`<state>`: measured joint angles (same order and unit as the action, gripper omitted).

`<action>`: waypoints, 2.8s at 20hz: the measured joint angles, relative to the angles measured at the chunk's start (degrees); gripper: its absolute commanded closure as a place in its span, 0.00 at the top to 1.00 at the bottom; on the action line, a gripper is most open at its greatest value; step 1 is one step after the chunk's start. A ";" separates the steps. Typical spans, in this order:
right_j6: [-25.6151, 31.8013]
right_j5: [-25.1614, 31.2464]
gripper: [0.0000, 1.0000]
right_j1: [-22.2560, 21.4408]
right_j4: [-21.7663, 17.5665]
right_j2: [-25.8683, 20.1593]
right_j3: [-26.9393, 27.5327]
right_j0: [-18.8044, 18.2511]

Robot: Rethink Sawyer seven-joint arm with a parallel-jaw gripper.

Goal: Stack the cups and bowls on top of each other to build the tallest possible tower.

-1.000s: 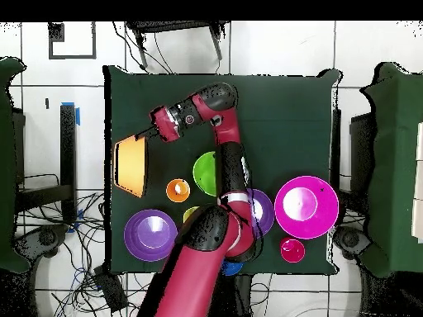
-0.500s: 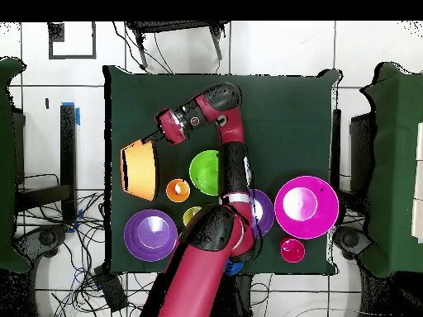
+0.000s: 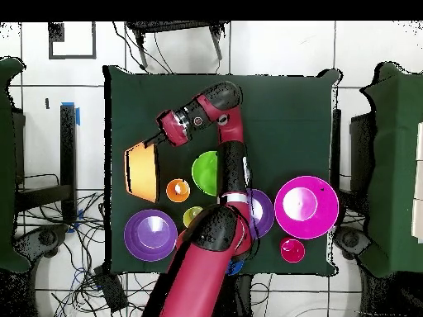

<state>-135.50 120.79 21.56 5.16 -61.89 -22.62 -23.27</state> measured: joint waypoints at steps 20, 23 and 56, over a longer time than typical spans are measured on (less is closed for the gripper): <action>-4.48 11.18 0.00 1.89 -22.73 -16.94 2.77 -3.28; -4.48 11.18 0.00 2.41 -24.75 -21.15 3.08 -3.66; -15.48 3.56 0.00 3.48 -33.49 -31.01 2.40 -2.89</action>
<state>-150.99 124.35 25.04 -28.33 -92.90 -20.22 -26.17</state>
